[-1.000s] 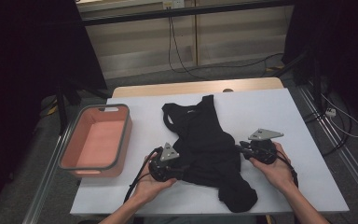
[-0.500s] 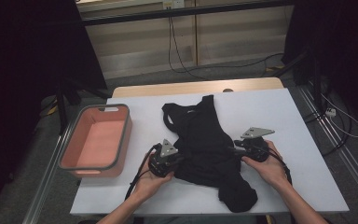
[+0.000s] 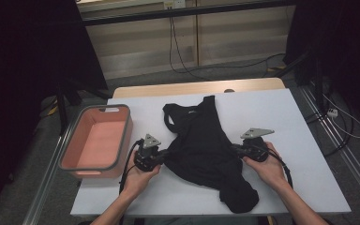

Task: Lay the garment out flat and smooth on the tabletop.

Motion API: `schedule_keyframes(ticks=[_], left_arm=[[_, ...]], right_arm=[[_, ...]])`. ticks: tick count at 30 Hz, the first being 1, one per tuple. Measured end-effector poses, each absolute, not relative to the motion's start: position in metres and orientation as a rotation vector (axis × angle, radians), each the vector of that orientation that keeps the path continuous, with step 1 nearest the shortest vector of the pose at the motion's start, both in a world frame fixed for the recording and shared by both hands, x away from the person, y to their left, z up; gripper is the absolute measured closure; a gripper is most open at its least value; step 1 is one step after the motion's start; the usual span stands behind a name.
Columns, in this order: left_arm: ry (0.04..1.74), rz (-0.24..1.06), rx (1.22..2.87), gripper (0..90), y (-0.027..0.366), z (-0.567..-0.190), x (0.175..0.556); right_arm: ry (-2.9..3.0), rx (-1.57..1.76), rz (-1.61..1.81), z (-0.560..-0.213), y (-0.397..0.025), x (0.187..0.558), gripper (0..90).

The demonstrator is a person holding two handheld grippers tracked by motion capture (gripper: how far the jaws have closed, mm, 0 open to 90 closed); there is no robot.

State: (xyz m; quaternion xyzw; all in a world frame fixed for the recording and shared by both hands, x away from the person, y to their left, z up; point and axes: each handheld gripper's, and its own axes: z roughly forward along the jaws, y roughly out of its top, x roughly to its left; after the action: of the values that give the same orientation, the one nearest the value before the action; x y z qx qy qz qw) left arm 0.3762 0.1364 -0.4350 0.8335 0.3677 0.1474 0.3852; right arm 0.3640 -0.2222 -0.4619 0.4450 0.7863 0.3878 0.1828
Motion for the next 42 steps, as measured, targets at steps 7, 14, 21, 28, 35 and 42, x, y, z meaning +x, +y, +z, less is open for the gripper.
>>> schedule_keyframes(ticks=[7, 14, 21, 28, 35, 42], left_arm=[[0.993, 0.393, 2.073, 86.3, 0.141, -0.432, 0.387], [1.048, 0.411, 2.021, 86.6, 0.144, -0.421, 0.408], [1.110, 0.496, 1.976, 86.7, 0.149, -0.416, 0.431], [1.137, 0.455, 2.013, 77.4, 0.150, -0.431, 0.435], [1.094, 0.500, 2.013, 47.8, 0.155, -0.419, 0.414], [0.992, 0.438, 2.060, 46.4, 0.153, -0.425, 0.374]], right_arm=[[2.045, 1.292, 1.078, -0.449, -0.249, 0.367, 89.0], [1.999, 1.294, 1.027, -0.439, -0.262, 0.381, 89.2], [1.902, 1.340, 1.002, -0.432, -0.275, 0.401, 89.7], [1.933, 1.406, 1.000, -0.446, -0.282, 0.407, 83.3], [1.956, 1.385, 1.039, -0.432, -0.272, 0.391, 54.8], [2.115, 1.233, 1.160, -0.426, -0.238, 0.344, 68.5]])
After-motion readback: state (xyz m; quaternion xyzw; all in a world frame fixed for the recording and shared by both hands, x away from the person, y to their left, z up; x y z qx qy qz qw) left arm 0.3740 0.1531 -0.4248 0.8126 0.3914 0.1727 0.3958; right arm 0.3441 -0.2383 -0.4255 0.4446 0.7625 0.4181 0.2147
